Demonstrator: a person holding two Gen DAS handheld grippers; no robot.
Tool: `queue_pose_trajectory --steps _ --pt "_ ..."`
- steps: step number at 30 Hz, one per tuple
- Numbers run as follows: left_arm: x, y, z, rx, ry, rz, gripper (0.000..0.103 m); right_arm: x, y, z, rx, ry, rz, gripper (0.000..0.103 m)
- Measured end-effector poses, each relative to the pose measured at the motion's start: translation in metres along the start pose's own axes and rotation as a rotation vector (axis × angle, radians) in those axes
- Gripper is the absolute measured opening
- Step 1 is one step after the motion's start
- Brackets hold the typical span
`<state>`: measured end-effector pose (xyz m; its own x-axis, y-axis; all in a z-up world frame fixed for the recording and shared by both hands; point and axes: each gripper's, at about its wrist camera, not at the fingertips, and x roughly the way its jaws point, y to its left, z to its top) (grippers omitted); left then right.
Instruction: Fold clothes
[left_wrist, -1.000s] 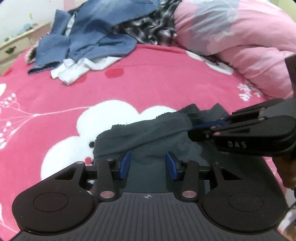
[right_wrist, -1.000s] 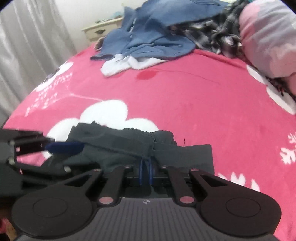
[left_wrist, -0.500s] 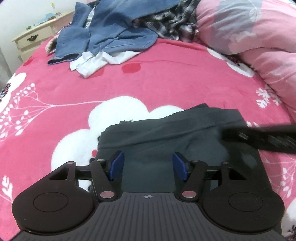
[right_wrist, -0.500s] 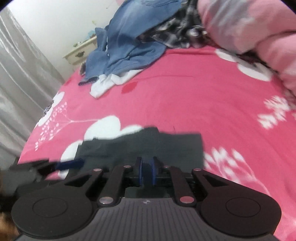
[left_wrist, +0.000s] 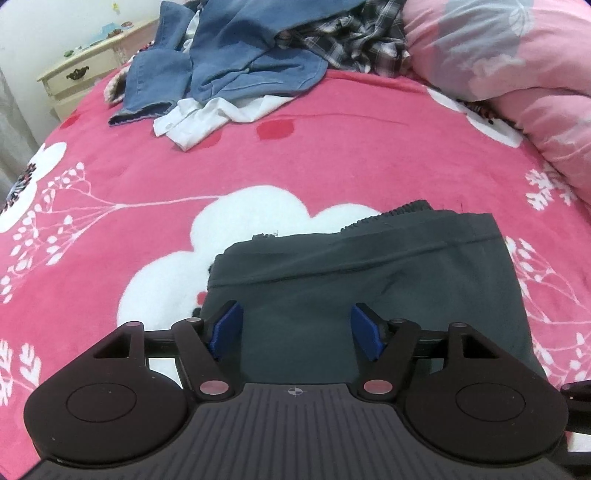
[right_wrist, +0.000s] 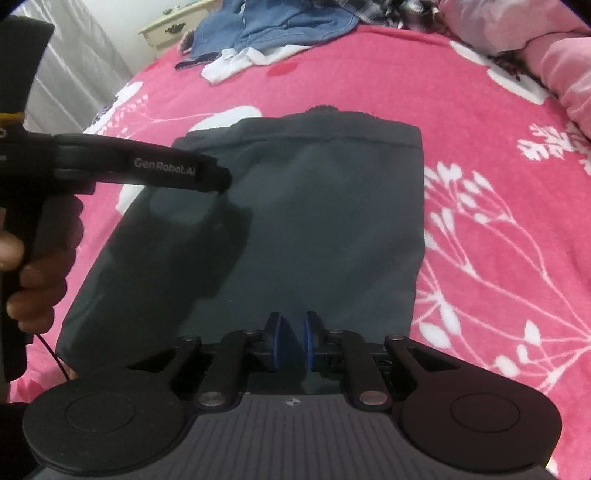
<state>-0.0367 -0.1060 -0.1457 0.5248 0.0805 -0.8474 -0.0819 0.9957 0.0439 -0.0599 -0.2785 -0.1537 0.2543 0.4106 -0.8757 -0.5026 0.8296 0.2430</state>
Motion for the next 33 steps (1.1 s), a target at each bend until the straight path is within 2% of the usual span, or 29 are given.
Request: queue_pose_trajectory --steps 8,14,18,21,31,33 --pt "0.001 -0.003 -0.001 0.012 -0.001 0.019 0.068 -0.002 0.001 -0.003 -0.011 -0.002 -0.009 0.014" --pt "0.003 -0.001 -0.002 0.006 -0.002 0.033 0.076 -0.003 0.001 -0.003 -0.014 -0.001 -0.009 0.016" --pt "0.003 0.002 -0.003 -0.004 -0.009 0.039 0.089 -0.003 0.003 -0.004 -0.023 -0.004 -0.004 0.023" --pt "0.001 0.008 -0.004 -0.023 -0.021 0.006 0.097 -0.004 0.005 -0.004 -0.021 -0.006 0.000 0.029" --pt "-0.007 0.024 -0.007 -0.073 -0.026 -0.027 0.099 -0.005 0.008 -0.007 -0.034 -0.013 0.020 0.045" --pt "-0.010 0.027 -0.007 -0.073 -0.038 -0.022 0.099 -0.004 0.011 -0.007 -0.037 -0.014 0.026 0.051"
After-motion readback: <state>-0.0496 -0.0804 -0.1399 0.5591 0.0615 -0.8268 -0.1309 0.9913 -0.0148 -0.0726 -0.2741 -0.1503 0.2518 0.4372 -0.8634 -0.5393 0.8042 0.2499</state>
